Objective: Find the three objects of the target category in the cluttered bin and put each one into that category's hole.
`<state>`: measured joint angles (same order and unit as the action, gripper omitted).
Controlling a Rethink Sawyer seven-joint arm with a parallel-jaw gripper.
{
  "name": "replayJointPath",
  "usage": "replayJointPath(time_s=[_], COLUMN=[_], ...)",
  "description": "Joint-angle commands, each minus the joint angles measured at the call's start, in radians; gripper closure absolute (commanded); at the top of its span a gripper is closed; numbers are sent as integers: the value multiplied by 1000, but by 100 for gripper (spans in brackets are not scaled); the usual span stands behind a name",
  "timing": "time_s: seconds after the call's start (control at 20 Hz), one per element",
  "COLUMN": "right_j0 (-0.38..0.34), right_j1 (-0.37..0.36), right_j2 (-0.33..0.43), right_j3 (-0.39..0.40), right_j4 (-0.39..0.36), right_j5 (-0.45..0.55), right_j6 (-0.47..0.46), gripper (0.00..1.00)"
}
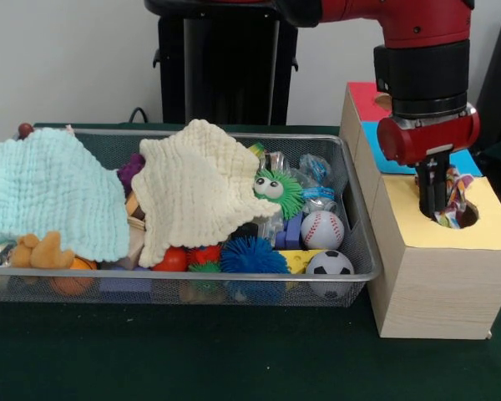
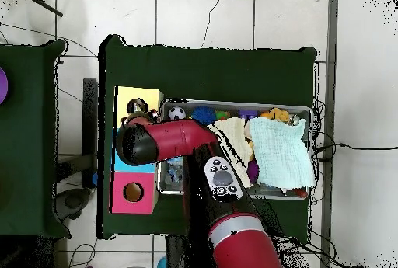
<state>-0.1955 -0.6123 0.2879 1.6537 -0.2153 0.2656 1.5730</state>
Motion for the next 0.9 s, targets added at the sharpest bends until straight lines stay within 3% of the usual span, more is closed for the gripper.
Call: replayJointPath(time_s=[0.05,0.3,0.6,0.9], right_j0=[-16,-13,29,23], right_j1=[27,27,87,102], right_j2=[53,53,-6,13], right_j3=[96,98,43,34], right_j4=[-2,-6,-38,-47], right_j5=[342,332,286,223], right_j6=[-32,-24,7,1], gripper=[100,100,100,100])
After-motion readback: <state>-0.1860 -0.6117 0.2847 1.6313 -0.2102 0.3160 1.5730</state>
